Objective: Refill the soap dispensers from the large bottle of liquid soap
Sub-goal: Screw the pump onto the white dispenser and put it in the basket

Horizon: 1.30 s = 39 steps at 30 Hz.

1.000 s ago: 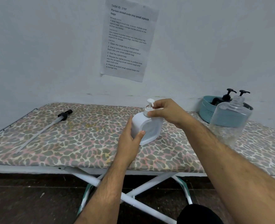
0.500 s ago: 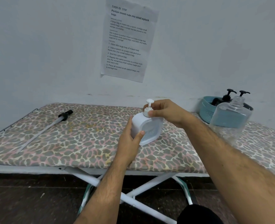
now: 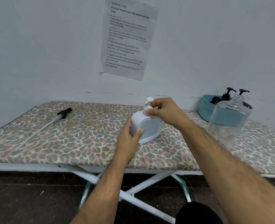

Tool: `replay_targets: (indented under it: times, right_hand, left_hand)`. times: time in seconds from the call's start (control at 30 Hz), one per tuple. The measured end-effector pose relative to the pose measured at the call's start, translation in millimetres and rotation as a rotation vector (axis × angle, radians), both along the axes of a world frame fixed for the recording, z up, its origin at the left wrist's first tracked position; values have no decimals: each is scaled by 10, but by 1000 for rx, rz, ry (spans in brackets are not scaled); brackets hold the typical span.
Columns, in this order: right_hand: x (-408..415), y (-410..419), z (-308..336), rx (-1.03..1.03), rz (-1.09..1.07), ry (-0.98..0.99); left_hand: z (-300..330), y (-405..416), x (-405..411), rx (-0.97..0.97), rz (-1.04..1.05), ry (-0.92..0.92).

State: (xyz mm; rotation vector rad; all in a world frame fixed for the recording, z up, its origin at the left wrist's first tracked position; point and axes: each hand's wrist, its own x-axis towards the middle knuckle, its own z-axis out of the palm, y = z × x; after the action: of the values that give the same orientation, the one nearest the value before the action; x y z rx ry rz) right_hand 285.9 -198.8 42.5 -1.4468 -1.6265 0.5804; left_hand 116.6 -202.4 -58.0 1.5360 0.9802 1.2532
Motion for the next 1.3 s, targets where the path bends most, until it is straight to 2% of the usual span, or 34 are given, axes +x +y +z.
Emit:
replay_targets:
  times: [0.17,0.63,0.9,1.1,1.3]
  right_hand:
    - [-99,1,-85,9,-149,-26]
    - [-230,-82,-101,69,-332,-131]
    - [-191,-113,14,-4,-228,-179]
    - [14,-236,170,-238,16,68]
    - [353,-194,557,-269,43,4]
  left_hand:
    - [-7,-2,6,22,-1,-5]
    - [-30,15,1,38,2,-20]
    - [8,20,19,26,-33,11]
    - [149,67,3,-54,-75,-112]
    - [631,225,148,29,-174,-172]
